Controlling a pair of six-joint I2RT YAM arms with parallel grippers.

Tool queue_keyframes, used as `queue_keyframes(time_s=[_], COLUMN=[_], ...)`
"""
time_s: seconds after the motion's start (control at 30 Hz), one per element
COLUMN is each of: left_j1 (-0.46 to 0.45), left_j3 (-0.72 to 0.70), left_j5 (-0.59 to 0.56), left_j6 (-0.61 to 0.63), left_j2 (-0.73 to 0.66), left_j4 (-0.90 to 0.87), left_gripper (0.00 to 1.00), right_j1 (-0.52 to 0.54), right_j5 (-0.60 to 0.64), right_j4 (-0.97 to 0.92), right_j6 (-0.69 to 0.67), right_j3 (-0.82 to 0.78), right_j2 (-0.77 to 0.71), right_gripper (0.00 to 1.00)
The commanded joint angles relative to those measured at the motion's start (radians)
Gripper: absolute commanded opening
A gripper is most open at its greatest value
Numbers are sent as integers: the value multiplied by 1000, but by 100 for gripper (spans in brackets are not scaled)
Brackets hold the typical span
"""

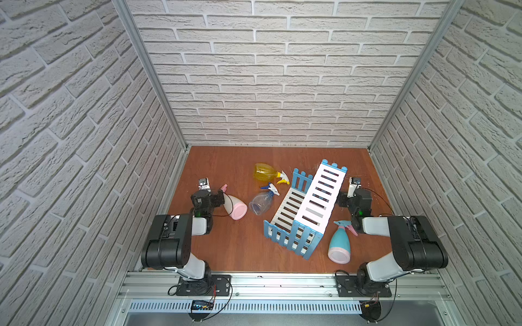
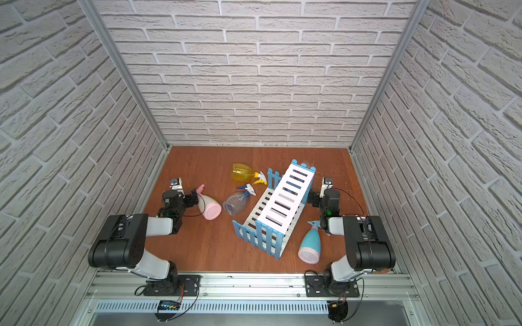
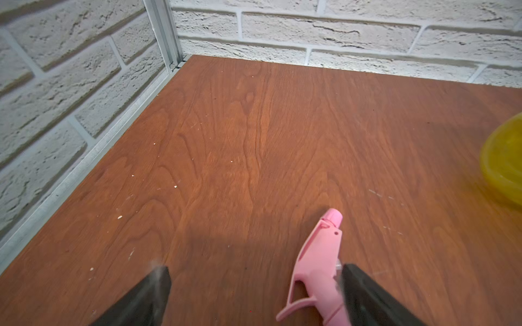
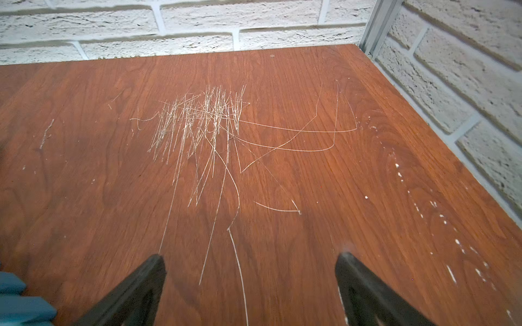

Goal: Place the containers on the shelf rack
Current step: Adjust the shelf at the center of the board.

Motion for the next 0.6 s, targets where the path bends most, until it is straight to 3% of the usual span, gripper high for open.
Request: queue_keyframes(time_s=[0.0,0.47,0.57], left_j1=[6,11,11], left_j3=[17,19,40], left_j5=[10,18,17], left_j6=[7,5,4], left_j2=[10,10,-19], left_j4=[49,48,-19], left_gripper=[99,98,98], right_j1=[9,5,6], right_j5=[2,-3,35], right_j4=[36,37,-171], right_j6=[-17,-15,8], right_j3=[20,20,104], right_j2=[1,-6,-80], right_gripper=[99,98,99])
